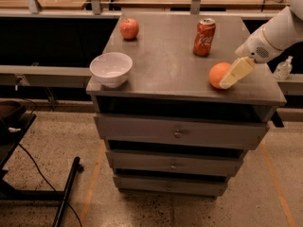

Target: Place orange into white bowl

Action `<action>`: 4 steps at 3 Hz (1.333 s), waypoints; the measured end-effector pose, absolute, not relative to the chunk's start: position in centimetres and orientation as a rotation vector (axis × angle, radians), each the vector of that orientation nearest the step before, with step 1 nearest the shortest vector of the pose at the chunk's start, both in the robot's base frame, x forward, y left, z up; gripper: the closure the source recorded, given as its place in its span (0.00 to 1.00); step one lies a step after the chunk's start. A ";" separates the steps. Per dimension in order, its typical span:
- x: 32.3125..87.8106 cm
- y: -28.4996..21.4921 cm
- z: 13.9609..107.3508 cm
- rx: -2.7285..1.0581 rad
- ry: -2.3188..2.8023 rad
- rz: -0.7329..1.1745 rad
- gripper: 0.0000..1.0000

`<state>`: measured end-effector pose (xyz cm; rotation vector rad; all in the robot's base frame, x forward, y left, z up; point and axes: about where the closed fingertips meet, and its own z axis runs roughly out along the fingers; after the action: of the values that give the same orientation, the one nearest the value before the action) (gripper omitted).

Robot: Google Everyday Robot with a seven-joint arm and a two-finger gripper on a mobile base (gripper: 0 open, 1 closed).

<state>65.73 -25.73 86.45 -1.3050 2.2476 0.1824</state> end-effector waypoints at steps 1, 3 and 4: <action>66.0 -24.5 85.6 -1.331 2.252 0.226 0.41; 66.0 -22.3 88.3 -1.400 2.166 0.230 0.88; 66.1 -20.8 94.7 -1.448 2.046 0.139 1.00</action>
Offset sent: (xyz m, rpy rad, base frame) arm -0.0014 0.0401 -0.0043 0.0047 0.0495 0.1017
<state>66.10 -20.85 94.74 -1.4481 2.0462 0.1387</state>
